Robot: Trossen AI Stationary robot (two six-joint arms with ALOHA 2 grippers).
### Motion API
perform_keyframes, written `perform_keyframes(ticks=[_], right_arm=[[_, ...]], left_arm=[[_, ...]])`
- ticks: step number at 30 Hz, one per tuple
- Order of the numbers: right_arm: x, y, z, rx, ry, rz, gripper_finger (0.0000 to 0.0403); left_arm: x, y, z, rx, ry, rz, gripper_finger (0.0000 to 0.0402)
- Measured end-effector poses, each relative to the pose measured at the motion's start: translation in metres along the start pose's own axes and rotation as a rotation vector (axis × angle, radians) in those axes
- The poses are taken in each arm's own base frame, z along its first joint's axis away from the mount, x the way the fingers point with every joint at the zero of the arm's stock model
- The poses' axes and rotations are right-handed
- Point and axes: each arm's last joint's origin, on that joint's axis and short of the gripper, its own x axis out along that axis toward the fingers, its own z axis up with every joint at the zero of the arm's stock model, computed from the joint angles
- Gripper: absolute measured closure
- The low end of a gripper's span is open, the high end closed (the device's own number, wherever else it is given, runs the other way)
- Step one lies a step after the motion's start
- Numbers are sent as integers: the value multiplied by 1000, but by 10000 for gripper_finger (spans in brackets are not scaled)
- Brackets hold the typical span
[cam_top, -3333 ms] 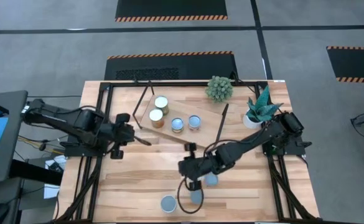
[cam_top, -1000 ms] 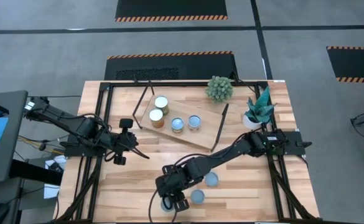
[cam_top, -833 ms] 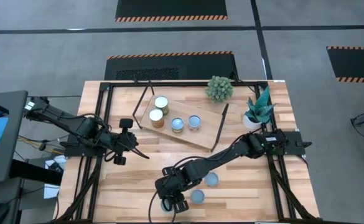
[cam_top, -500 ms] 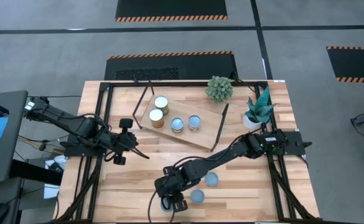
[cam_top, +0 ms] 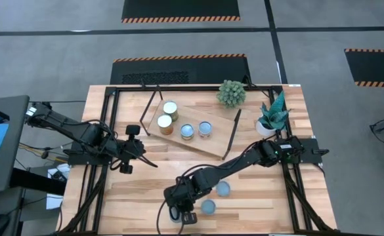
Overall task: Pick and place cans onto a shelf
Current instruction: Put the canned tomatoes on the shelf
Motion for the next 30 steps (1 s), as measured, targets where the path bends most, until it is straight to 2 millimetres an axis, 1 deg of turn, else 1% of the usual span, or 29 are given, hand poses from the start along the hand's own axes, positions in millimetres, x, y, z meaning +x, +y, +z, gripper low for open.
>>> perform_keyframes(ticks=[5,7,13,16,21,24,26,30], right_arm=[[0,0,0,37,0,5,380],[0,0,0,52,0,5,393],[-4,-2,1,73,-7,-8,398],[-11,-3,3,78,13,-22,398],[-25,-7,6,89,11,-100,400],[-44,-9,5,91,-1,-146,400],[-62,-9,6,88,-35,-195,401],[-88,-16,6,55,-61,-290,402]], left_arm=[[0,0,0,0,0,0,401],[0,0,0,0,0,0,401],[0,0,0,0,0,0,401],[0,0,0,0,0,0,401],[0,0,0,0,0,0,401],[0,0,0,0,1,0,401],[0,0,0,0,1,0,401],[0,0,0,1,2,0,401]])
